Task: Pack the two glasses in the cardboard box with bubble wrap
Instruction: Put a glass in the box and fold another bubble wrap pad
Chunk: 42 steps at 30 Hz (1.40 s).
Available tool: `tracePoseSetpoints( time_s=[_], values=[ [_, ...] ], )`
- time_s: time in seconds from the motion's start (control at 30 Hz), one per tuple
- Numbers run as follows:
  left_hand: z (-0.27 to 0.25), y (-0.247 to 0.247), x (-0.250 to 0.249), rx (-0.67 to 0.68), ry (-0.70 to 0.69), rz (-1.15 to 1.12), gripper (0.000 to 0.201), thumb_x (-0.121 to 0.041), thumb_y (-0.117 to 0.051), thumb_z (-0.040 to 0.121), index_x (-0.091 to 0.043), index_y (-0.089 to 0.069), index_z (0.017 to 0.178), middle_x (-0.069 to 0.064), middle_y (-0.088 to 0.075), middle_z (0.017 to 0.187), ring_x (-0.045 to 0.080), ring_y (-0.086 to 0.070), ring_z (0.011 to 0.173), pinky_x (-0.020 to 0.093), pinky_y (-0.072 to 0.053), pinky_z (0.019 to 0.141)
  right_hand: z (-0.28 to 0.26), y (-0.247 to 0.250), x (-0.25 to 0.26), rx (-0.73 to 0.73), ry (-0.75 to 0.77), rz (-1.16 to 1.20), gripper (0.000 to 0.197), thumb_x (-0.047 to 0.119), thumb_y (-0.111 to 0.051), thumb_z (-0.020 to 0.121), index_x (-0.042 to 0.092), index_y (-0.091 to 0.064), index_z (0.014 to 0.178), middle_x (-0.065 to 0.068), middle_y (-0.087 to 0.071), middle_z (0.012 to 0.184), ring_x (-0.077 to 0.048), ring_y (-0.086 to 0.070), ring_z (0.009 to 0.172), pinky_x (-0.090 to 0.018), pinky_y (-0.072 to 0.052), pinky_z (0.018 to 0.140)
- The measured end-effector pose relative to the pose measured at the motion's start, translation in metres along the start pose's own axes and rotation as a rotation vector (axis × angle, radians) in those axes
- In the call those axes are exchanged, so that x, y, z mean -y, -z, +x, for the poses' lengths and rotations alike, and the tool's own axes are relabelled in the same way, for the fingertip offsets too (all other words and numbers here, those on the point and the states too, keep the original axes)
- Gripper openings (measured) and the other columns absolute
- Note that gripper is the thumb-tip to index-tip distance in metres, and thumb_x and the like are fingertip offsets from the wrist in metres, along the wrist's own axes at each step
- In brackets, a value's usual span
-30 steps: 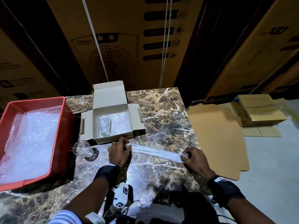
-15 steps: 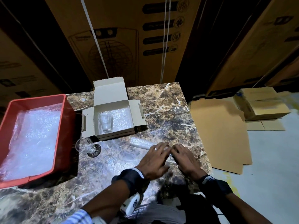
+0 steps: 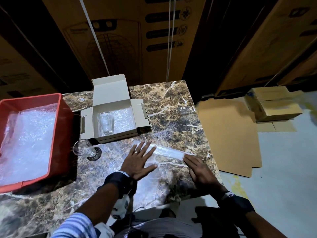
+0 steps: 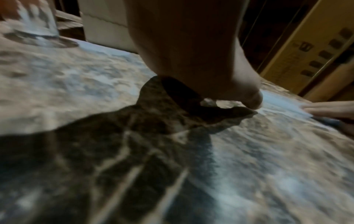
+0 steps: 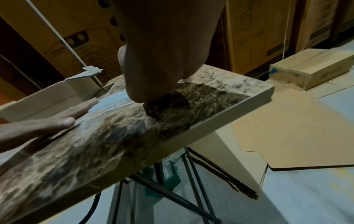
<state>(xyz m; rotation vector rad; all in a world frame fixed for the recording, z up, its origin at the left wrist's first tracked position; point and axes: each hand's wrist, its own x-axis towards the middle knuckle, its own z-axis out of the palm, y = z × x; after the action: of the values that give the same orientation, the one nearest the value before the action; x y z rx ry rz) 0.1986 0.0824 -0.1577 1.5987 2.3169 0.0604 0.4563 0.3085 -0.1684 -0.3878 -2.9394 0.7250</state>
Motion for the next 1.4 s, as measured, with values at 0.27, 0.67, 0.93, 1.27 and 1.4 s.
tracePoseSetpoints(
  time_s=[0.27, 0.67, 0.93, 1.27, 1.4],
  values=[
    [-0.015, 0.010, 0.031, 0.002, 0.128, -0.039, 0.082, -0.085, -0.018, 0.093, -0.047, 0.008, 0.160, -0.013, 0.018, 0.170, 0.016, 0.020, 0.156, 0.048, 0.010, 0.125, 0.006, 0.025, -0.002, -0.072, -0.060, 0.084, 0.029, 0.023, -0.063, 0.102, 0.016, -0.070, 0.128, 0.003, -0.066, 0.136, -0.014, -0.055, 0.125, -0.030, -0.041, 0.108],
    [-0.010, 0.016, -0.060, -0.212, 0.090, -0.148, 0.080, -0.066, -0.051, 0.090, -0.032, -0.027, 0.158, 0.008, -0.009, 0.170, 0.032, -0.005, 0.156, 0.061, -0.008, 0.122, 0.029, 0.043, 0.020, 0.115, -0.058, -0.350, 0.022, 0.029, -0.052, 0.091, 0.020, -0.072, 0.096, -0.002, -0.072, 0.101, -0.026, -0.061, 0.103, -0.045, -0.046, 0.098],
    [-0.004, -0.002, -0.121, -0.225, -0.006, -0.277, 0.046, -0.049, -0.057, 0.090, -0.028, -0.053, 0.131, -0.003, -0.049, 0.129, 0.021, -0.051, 0.114, 0.043, -0.031, 0.103, 0.017, 0.060, 0.059, 0.185, -0.021, -0.350, 0.021, 0.037, -0.048, 0.086, 0.021, -0.059, 0.094, -0.003, -0.064, 0.089, -0.025, -0.054, 0.083, -0.041, -0.044, 0.087],
    [-0.030, 0.012, -0.120, -0.286, 0.245, -1.141, 0.009, -0.031, -0.064, 0.099, -0.024, -0.065, 0.093, -0.010, -0.065, 0.081, 0.009, -0.057, 0.067, 0.033, -0.046, 0.060, 0.035, 0.094, 0.104, 0.276, -0.106, 0.647, 0.028, 0.033, -0.074, 0.091, 0.035, -0.061, 0.116, 0.007, -0.071, 0.101, -0.009, -0.070, 0.087, -0.027, -0.060, 0.077],
    [-0.036, 0.014, -0.114, -0.324, 0.287, -1.398, 0.018, -0.024, -0.071, 0.095, -0.015, -0.069, 0.110, -0.003, -0.075, 0.098, 0.013, -0.066, 0.083, 0.019, -0.048, 0.070, 0.051, 0.080, 0.092, 0.475, -0.160, 0.882, 0.069, 0.022, -0.073, 0.086, 0.034, -0.039, 0.144, 0.000, -0.061, 0.125, -0.009, -0.063, 0.113, -0.028, -0.054, 0.097]
  ],
)
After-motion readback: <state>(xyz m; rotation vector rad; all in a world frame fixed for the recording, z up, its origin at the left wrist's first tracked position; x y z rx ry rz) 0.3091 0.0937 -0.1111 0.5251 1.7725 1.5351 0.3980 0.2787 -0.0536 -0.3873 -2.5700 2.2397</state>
